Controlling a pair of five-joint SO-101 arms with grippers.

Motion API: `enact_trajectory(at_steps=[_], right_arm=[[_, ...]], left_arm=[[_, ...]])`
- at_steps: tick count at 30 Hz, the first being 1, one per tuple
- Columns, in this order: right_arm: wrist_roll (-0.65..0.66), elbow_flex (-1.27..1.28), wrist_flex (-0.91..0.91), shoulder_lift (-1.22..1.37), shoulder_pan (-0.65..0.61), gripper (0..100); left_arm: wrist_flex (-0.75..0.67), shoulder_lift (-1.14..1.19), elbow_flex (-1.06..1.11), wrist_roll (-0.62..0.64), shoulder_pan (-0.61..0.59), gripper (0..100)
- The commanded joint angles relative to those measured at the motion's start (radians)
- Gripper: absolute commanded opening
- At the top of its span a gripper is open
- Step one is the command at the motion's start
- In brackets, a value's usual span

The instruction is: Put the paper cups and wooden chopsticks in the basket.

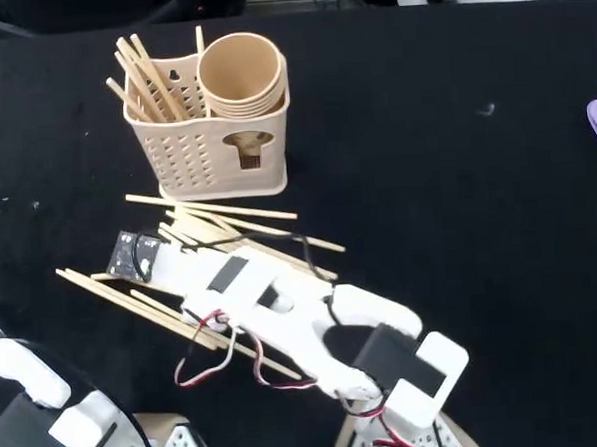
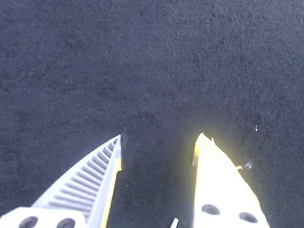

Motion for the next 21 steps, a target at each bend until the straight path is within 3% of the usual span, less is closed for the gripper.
enact_trajectory(at_steps=[1, 6, 11, 17, 21], right_arm=[[0.046, -0.024, 0.003, -0.077, -0.006, 14.4], [0.103, 0.016, 0.008, -0.12, -0.012, 15.0], [0.104, 0.054, 0.043, -0.225, -0.008, 24.2], [0.12, 0.127, -0.04, -0.257, -0.003, 25.8], [0.157, 0.097, -0.074, -0.186, 0.074, 25.8]], left_arm=[[-0.015, -0.034, -0.012, 0.0, 0.013, 24], [-0.015, -0.034, -0.012, 0.0, 0.013, 24], [-0.015, -0.034, -0.012, 0.0, 0.013, 24], [-0.015, -0.034, -0.012, 0.0, 0.015, 24], [-0.012, -0.034, -0.012, 0.0, 0.015, 24]])
